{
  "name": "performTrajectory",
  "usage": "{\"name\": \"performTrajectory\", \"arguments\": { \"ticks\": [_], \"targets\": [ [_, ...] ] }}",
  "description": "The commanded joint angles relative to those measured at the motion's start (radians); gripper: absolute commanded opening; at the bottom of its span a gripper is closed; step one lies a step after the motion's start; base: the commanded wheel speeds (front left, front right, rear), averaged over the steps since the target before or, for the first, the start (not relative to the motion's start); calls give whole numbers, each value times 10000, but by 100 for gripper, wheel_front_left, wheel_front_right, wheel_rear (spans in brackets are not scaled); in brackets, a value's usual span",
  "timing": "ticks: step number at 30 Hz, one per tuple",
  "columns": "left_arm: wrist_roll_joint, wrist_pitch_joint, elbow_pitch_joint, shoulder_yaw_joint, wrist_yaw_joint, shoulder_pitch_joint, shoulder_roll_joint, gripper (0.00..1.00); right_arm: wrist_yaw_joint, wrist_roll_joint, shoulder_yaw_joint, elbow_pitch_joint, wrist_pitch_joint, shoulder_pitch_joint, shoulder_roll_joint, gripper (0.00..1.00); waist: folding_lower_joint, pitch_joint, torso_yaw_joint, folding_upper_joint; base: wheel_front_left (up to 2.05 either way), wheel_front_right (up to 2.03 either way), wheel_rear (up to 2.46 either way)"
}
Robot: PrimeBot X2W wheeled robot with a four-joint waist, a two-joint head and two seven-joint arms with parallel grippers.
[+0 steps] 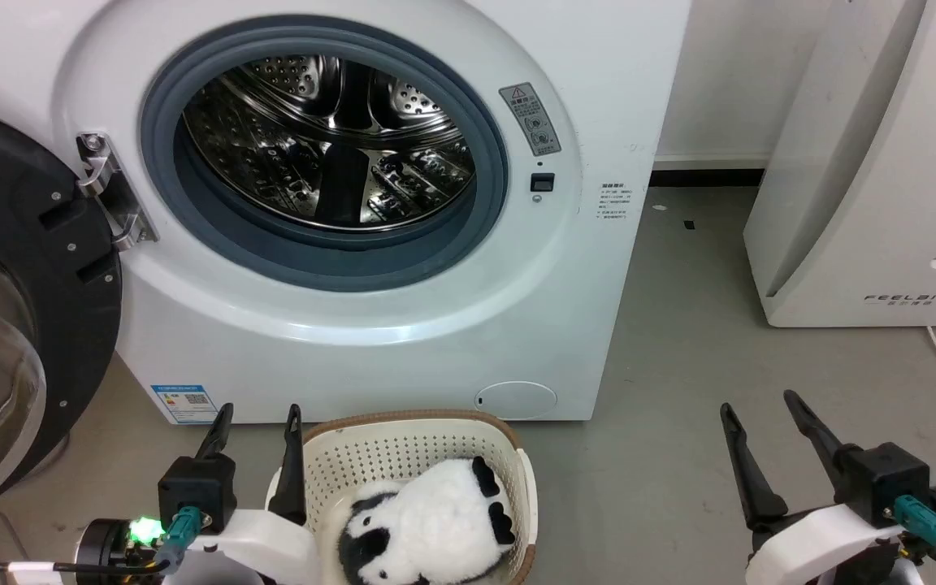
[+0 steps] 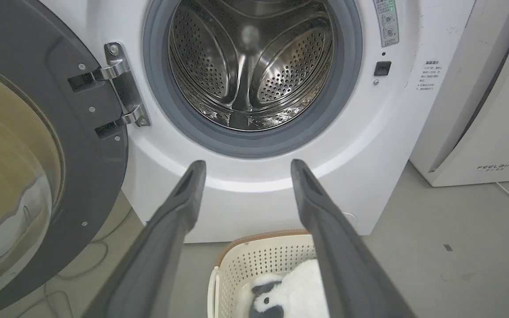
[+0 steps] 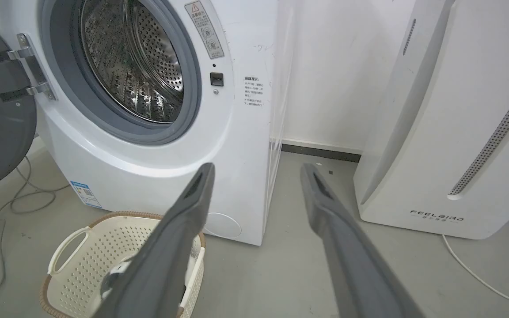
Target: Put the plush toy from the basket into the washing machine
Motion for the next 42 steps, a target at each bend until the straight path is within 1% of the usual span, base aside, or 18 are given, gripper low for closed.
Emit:
{"name": "performTrajectory", "arguments": {
  "ticks": [1,9,20,28,35,42],
  "targets": [
    [-85,-93,5,-47,80,-80,0,100,-1,145,-80,-75,-126,-4,0,100,0,21,-1,0,0,0,0],
    [-75,-260,290,-200,138,-321,2,100,-1,412,-187,-216,-293,-61,1,100,0,205,-37,0,0,0,0],
    [-63,-490,1302,-439,104,-1008,31,100,-2,723,-244,-424,-522,-250,2,100,0,685,-205,0,0,0,0],
    [-57,-657,2436,-652,15,-1758,76,100,-3,965,-269,-580,-688,-452,2,100,0,1242,-366,0,0,0,0],
    [-65,-773,3743,-847,-84,-2571,153,100,-3,1206,-312,-708,-833,-676,2,100,0,1880,-591,0,0,0,0],
    [-212,-560,4927,-936,-269,-3399,287,100,-4,1487,-335,-868,-979,-965,3,100,0,2671,-845,0,0,0,0]
  ]
}}
